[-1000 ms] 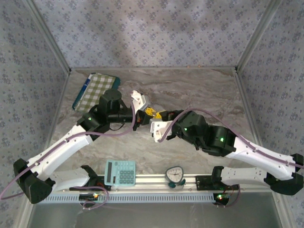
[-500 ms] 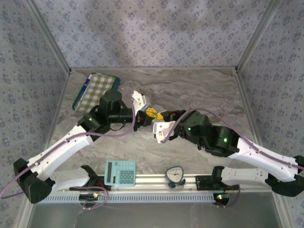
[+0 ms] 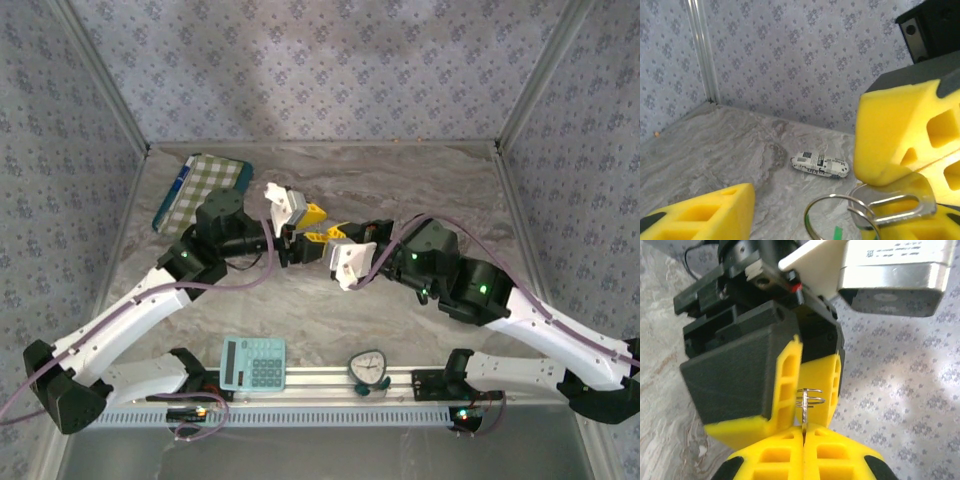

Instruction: Remove the keys from the keyring

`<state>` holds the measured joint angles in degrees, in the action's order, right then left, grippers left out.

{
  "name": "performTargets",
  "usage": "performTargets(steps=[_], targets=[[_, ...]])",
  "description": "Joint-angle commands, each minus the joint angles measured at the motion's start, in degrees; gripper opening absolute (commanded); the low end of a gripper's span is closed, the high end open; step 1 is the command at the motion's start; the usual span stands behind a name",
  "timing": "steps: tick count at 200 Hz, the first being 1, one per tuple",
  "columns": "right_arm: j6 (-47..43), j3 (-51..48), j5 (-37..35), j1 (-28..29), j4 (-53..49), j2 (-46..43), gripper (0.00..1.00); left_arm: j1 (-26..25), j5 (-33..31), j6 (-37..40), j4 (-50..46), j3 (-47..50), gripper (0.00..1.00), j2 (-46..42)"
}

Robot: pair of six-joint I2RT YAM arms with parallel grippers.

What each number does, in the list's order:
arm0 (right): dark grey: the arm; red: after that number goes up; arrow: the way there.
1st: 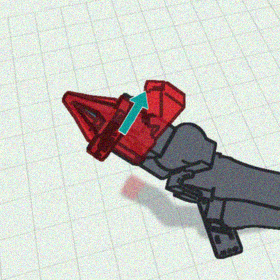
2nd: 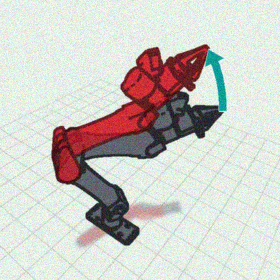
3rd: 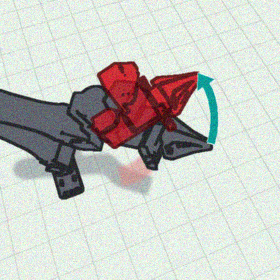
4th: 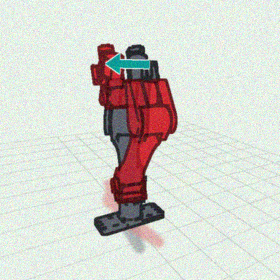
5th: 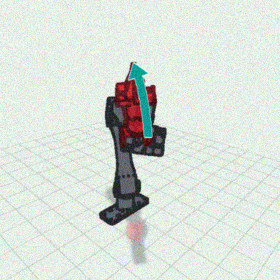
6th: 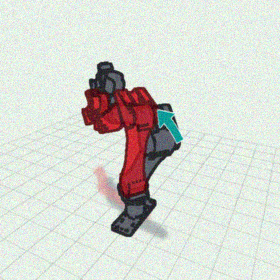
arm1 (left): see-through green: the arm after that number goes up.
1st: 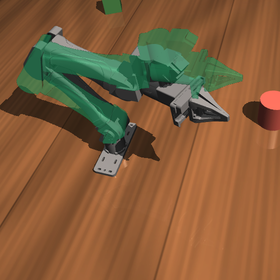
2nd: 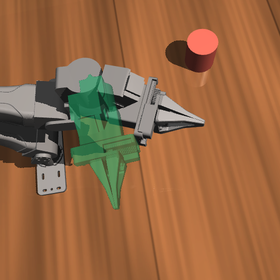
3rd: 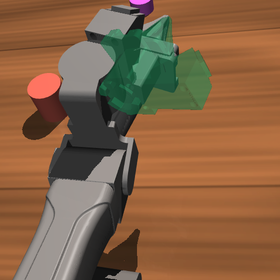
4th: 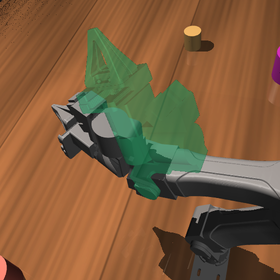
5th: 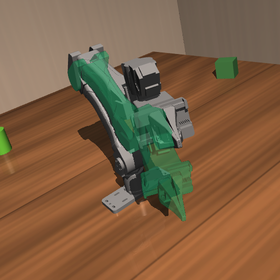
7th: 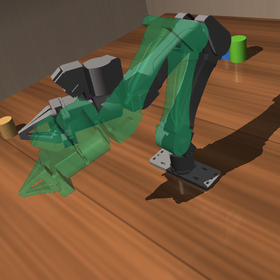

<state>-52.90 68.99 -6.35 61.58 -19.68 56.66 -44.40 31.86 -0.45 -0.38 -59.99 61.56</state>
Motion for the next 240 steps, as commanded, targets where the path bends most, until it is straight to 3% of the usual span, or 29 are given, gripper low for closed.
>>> performTargets(steps=[1, 38, 166, 240], targets=[[1.6, 1.1, 4.9, -0.6, 3.1, 1.5, 0.00, -1.3, 1.8, 0.6, 5.0, 1.3, 0.60, -1.9], [2.5, 1.3, 5.0, -1.7, 4.0, 1.6, 0.00, -1.5, 2.4, 1.7, 6.9, 3.6, 0.69, -3.8], [5.1, -0.2, 7.3, -5.5, 6.5, -1.0, 0.00, -1.6, -4.1, 2.8, 4.3, 6.5, 0.72, -7.3], [9.8, -5.9, 13.2, -11.4, 9.9, -4.6, 0.00, 1.4, -5.9, 0.2, 3.3, 7.6, 0.75, -9.7]])
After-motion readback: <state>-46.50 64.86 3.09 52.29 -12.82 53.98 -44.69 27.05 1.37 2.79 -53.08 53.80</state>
